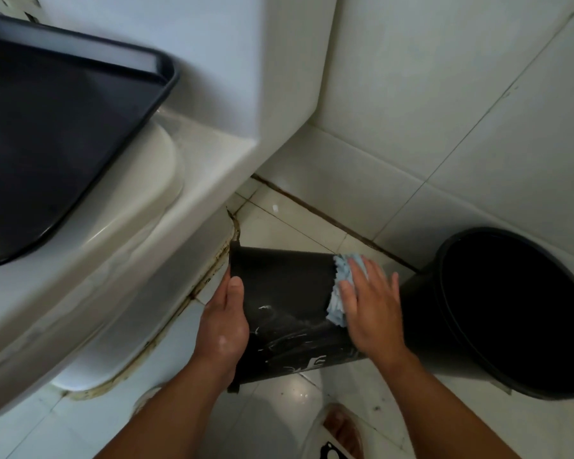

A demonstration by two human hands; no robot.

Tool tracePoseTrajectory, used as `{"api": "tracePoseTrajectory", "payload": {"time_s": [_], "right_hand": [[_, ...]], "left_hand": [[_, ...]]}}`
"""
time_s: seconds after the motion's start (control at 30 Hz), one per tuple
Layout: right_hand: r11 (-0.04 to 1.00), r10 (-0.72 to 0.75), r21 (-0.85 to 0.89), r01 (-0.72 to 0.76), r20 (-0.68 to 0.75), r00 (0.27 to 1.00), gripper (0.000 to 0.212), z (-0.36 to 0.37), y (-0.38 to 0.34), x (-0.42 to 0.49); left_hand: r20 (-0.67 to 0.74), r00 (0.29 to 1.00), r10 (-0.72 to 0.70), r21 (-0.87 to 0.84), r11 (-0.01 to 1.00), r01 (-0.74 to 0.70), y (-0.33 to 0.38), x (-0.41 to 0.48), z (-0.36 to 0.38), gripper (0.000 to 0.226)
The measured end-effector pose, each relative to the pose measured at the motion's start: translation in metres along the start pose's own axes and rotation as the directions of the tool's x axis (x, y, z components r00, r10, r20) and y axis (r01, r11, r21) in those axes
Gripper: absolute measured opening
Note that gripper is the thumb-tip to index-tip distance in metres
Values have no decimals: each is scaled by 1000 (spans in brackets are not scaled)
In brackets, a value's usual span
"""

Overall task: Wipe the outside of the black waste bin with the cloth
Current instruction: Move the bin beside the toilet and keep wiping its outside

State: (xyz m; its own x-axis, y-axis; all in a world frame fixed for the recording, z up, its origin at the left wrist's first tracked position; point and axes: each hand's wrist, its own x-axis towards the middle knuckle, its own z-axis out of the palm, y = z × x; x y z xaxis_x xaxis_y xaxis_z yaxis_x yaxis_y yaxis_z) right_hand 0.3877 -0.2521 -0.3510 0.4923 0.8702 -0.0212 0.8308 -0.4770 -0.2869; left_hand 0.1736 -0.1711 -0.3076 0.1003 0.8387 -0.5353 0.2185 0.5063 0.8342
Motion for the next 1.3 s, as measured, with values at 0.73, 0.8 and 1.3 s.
{"api": "tracePoseTrajectory", "payload": {"time_s": [0.73, 0.8, 1.3], "right_hand": [[976, -216, 11, 216, 77, 973, 49, 8, -77, 11], [902, -431, 26, 431, 126, 894, 50, 7, -77, 2], [818, -561, 184, 545, 45, 826, 50, 7, -102, -14]], "left_hand": [[66, 993, -93, -7, 996, 93, 1, 23, -4, 49], [89, 992, -84, 12, 996, 83, 1, 26, -6, 62], [122, 984, -130, -36, 990, 136, 8, 30, -11, 47]]}}
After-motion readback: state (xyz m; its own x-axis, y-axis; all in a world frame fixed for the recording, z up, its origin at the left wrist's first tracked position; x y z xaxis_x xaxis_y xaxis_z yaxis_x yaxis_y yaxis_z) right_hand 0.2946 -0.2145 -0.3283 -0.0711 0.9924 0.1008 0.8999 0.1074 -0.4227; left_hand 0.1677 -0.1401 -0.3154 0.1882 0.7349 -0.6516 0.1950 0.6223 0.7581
